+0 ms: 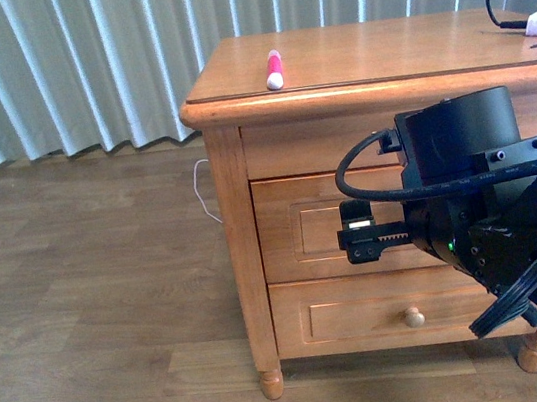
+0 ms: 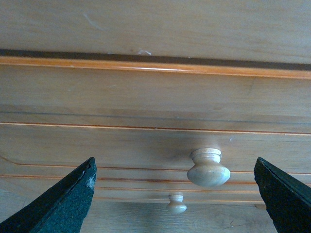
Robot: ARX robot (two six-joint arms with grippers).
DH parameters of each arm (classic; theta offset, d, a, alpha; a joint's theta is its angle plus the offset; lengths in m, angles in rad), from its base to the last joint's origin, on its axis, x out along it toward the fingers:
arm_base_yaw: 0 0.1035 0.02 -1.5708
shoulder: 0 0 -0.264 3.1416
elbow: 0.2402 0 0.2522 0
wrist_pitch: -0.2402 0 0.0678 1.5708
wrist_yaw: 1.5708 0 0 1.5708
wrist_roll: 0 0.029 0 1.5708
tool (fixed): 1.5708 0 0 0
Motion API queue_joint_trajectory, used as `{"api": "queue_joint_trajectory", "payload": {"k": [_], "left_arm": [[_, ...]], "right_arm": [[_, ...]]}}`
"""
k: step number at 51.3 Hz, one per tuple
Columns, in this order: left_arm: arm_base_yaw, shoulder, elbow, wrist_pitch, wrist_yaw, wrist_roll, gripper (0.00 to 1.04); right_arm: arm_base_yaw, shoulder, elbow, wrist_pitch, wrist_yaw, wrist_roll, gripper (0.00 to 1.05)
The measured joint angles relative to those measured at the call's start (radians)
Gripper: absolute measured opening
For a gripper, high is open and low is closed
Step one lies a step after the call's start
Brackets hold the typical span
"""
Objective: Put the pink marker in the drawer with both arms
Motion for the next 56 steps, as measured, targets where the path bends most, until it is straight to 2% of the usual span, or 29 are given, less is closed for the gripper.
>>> {"api": "queue_joint_trajectory", "payload": {"k": [29,46,50,52,56], "left_arm": [[0.000,0.000,0.000,0.000,0.000,0.000,0.98],[0.000,0.000,0.000,0.000,0.000,0.000,0.98],[0.000,0.000,0.000,0.000,0.000,0.000,0.98],[0.000,0.000,0.000,0.000,0.000,0.000,0.98],[0.000,0.000,0.000,0.000,0.000,0.000,0.98]], "right_arm": [[-0.021,0.070,0.072,-0.023,0.007,-0.014,0.95],[-0.039,0.074,0.082,-0.050,0.017,-0.042,0.45],[-0.044,0.074,0.082,-0.050,0.024,-0.045,0.30],[-0.045,0.074,0.082,-0.050,0.025,-0.045,0.26],[-0.045,0.074,0.081,-0.050,0.026,-0.044,0.24]]}}
